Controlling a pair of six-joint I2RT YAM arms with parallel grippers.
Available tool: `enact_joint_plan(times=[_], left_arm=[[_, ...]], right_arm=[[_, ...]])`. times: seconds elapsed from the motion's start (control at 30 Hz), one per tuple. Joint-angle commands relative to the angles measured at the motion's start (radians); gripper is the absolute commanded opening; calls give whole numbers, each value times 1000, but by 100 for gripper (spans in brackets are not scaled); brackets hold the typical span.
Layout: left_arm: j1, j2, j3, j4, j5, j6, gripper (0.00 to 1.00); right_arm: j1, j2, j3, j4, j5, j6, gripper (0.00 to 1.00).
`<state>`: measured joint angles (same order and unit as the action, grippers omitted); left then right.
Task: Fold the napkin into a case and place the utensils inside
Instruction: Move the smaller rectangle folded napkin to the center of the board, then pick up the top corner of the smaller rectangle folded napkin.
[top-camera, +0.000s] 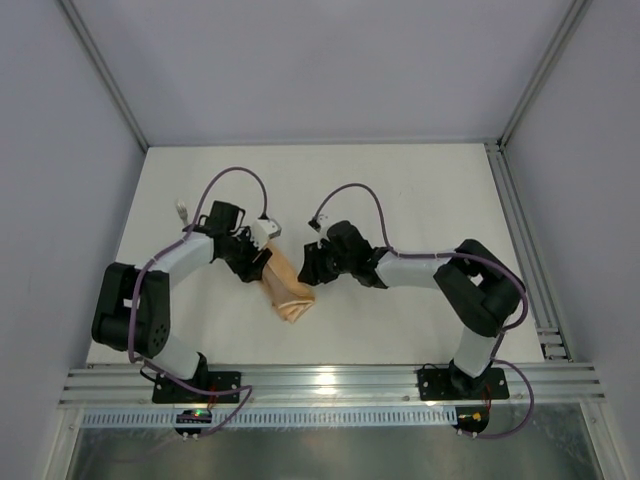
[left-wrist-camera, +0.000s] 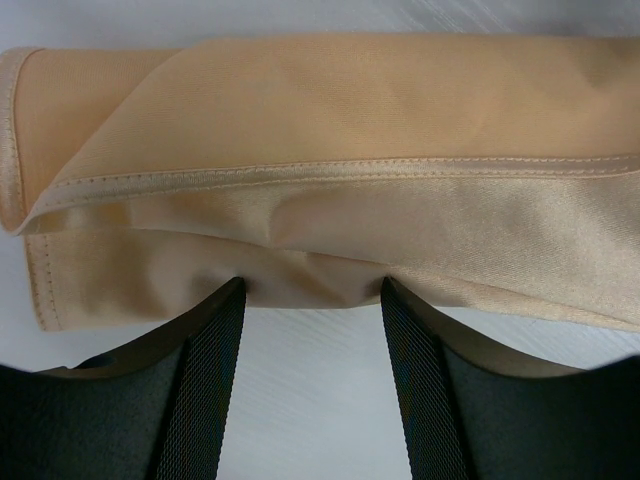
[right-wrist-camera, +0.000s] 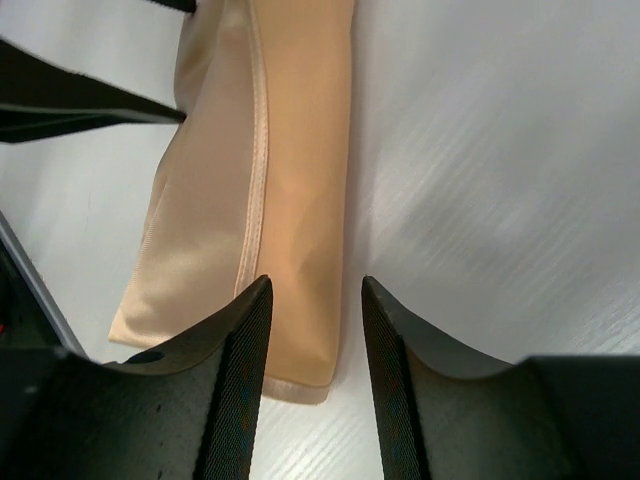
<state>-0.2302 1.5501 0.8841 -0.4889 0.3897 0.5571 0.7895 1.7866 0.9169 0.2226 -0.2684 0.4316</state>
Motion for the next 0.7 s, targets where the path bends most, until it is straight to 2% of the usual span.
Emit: enact_joint_plan(times=[0.0,0.17,0.37,0.5,0.57,0.67], left_arm=[[-11,8,-11,39,32,-5,59],[-12,-4,-23,39,41,-11,59],[-12,-7,-31,38,37,-17,59],[-12,-12,-34,36,37,-16,59],[-12,-13,-34,33,38,-16,59],[-12,-18,-34,27,49,-14,59]], right_arm=[[54,-93,-41,-12,29,-103,46],[146,-139,-85,-28,96,-162,48],[159,-133,-89,-40,172,-165,48],[160,-148,-96,-34,213,-157,36],[160,-151,-101,-35,227,-151,34],[160,-151,-102,-37,236,-148,24]])
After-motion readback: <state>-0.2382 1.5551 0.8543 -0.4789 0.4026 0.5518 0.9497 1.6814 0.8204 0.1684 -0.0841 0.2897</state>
